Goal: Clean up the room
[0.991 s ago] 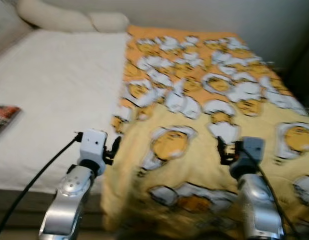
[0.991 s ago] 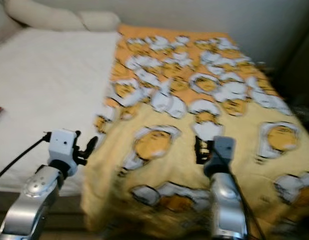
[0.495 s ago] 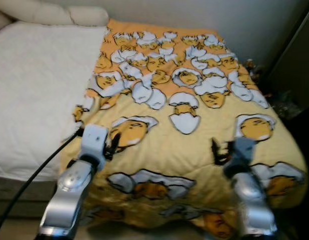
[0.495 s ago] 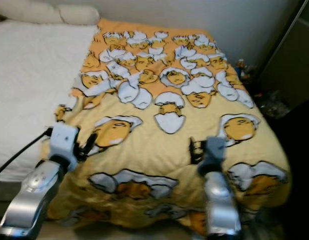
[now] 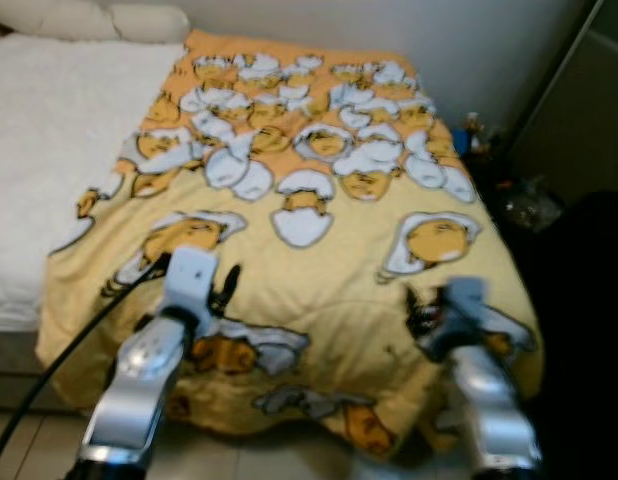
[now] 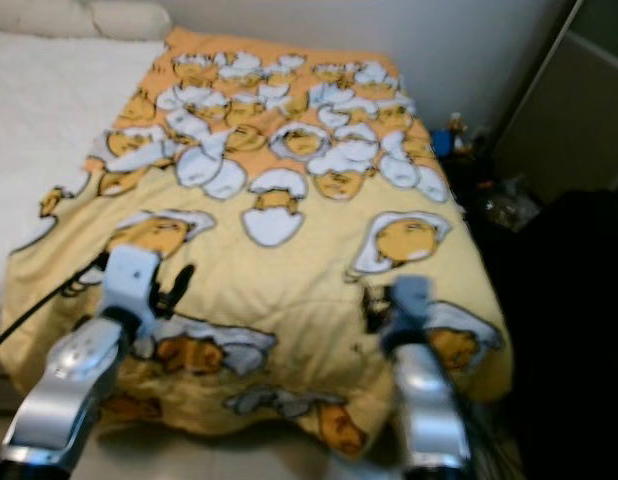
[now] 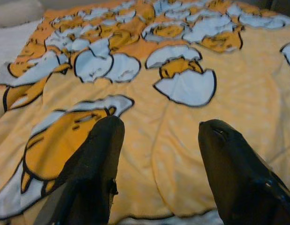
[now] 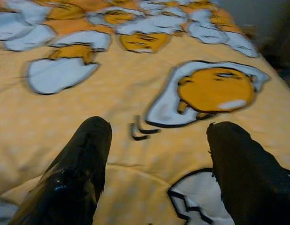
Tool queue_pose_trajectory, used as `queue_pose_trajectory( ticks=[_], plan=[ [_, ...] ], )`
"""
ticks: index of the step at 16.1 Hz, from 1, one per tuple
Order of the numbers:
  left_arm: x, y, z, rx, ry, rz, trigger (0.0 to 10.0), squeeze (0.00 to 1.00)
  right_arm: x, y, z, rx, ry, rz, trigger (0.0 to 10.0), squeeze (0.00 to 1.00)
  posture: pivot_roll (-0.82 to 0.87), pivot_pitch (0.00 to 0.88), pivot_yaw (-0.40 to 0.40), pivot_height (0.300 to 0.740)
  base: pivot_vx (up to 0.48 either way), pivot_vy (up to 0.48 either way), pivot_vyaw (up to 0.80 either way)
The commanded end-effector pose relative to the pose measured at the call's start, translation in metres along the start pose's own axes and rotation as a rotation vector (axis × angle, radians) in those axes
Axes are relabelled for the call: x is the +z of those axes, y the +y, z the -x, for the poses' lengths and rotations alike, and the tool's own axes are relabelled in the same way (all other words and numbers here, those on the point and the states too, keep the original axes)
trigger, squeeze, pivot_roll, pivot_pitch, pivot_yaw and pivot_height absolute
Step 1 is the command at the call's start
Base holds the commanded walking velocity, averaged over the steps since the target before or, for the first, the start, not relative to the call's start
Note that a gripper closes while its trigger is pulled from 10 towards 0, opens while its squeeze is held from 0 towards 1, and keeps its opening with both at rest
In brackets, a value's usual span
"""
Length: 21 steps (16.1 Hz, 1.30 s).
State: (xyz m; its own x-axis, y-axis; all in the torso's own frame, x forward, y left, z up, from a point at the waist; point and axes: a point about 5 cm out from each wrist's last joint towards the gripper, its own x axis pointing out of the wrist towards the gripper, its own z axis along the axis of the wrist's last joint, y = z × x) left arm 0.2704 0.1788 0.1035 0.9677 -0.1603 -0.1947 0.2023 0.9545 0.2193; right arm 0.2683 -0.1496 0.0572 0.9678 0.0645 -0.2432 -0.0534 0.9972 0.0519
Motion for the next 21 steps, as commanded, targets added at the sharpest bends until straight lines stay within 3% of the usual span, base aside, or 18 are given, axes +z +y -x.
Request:
queue_pose_trajectory(
  ticks=[1, 6, 21],
  plan=[
    [0.003, -0.004, -0.002, 0.003, -0.017, 0.027, 10.0, 0.00, 0.001, -0.011, -0.001, -0.039, 0.012, 0.021, 10.0, 0.00, 0.08, 0.000, -0.038, 0.740, 0.000, 0.000, -0.80],
    [0.004, -0.008, -0.005, -0.008, -0.033, -0.028, 10.0, 0.00, -0.002, -0.013, -0.001, -0.037, 0.028, 0.032, 10.0, 0.00, 0.09, 0.000, -0.040, 0.740, 0.000, 0.000, -0.80],
    [0.004, -0.004, -0.006, 0.016, -0.053, 0.049, 10.0, 0.00, -0.003, -0.022, -0.002, -0.113, 0.042, 0.045, 10.0, 0.00, 0.08, 0.000, -0.043, 0.740, 0.000, 0.000, -0.79]
  ],
)
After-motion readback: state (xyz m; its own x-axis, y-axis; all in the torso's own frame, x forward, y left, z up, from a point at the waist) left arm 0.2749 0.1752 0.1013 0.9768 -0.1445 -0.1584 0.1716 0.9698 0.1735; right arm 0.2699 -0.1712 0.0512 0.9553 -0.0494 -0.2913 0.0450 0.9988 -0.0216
